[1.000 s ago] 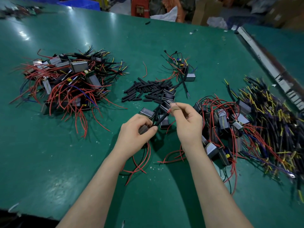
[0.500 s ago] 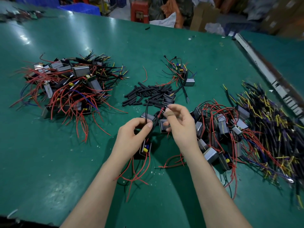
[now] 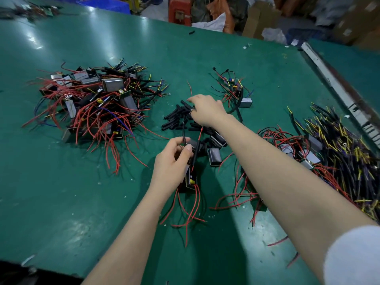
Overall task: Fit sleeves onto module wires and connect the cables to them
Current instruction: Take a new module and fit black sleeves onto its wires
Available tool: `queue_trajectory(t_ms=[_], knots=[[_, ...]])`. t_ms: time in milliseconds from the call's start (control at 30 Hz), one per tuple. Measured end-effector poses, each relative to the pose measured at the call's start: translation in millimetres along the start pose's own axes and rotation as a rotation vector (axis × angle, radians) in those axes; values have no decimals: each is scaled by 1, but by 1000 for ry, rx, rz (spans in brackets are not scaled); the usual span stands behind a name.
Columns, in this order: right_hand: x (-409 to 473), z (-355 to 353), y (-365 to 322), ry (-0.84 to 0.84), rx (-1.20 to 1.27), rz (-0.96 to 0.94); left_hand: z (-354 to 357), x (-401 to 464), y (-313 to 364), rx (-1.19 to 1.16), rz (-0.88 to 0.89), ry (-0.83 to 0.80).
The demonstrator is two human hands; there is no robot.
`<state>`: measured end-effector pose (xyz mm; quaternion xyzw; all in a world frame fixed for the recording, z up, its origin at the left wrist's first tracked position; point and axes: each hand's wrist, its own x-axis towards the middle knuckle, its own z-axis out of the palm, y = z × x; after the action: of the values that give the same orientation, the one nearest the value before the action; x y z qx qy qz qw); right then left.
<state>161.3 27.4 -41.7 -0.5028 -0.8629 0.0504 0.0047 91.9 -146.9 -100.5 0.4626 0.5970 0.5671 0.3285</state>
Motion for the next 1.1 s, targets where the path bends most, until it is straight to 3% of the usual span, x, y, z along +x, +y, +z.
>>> queue_trajectory(t_ms=[133, 300, 367, 467, 533, 600, 1100], knots=[[13, 12, 2, 4, -243, 16, -2, 0, -1, -48, 6, -13], [4, 12, 7, 76, -261, -35, -2, 0, -3, -92, -13, -25], [-7, 6, 7, 140, -29, 13, -2, 0, -2, -107, -18, -32], [-34, -7, 5, 237, 702, 95, -3, 1, -3, -109, -31, -40], [-56, -17, 1, 263, 1065, 18, -2, 1, -3, -97, -10, -40], [-74, -24, -2, 235, 1226, -80, -1, 0, -2, -90, 11, -40], [-97, -27, -1, 191, 1030, -198, 0, 0, -5, -81, 20, -61]])
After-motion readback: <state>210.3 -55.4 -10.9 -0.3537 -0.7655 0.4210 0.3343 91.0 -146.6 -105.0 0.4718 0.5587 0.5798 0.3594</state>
